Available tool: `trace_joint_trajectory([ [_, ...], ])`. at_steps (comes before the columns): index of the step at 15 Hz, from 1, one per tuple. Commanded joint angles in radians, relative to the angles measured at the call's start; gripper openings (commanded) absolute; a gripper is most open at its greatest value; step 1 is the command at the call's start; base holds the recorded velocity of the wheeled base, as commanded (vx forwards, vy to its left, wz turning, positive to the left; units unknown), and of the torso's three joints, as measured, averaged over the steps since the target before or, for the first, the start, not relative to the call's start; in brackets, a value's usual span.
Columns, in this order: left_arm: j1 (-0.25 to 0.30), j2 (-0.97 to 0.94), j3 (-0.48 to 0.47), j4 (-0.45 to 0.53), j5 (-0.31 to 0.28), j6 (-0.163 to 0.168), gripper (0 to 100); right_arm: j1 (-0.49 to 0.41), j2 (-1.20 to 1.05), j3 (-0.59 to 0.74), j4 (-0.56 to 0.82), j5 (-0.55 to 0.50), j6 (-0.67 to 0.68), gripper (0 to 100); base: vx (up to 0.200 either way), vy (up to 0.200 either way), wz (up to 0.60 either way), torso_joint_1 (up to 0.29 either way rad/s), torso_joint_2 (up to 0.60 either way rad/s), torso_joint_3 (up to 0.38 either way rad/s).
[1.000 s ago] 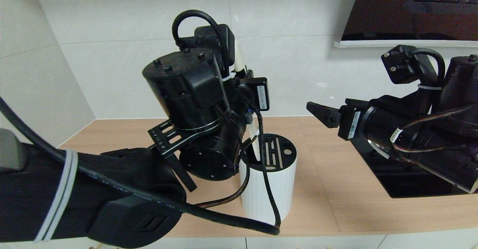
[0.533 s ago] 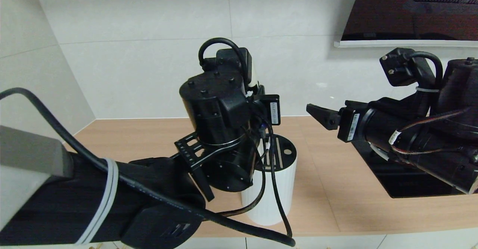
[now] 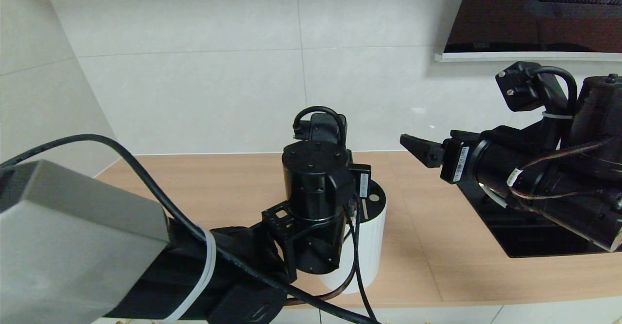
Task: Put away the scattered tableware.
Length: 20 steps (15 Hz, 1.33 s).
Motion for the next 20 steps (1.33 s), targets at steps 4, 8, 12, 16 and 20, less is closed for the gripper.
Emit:
trace_joint_trajectory([
  [4,0.0,0.039,0.012,-0.001,0.002,0.0,0,0.0,0.001,0.0,0.0,0.0,0.0,100,0.0,0.0,0.0,0.0,0.0,0.0],
  [8,-0.002,0.035,0.012,-0.006,0.003,0.0,100,0.0,0.003,0.001,0.0,0.0,0.0,100,0.0,0.0,0.0,0.0,0.0,0.0],
  [12,0.0,0.033,0.012,-0.01,0.003,-0.002,100,0.0,0.004,0.001,0.0,0.0,0.0,100,0.0,0.0,0.0,0.0,0.0,0.0],
  [16,-0.002,-0.023,0.021,-0.046,0.005,-0.002,100,-0.001,0.003,0.006,-0.005,0.002,0.0,100,0.0,0.0,0.0,0.0,0.0,0.0],
  [20,0.009,-0.272,0.084,-0.056,-0.064,-0.002,100,-0.026,-0.005,0.003,-0.009,0.003,0.003,100,0.0,0.0,0.0,0.0,0.0,0.0],
])
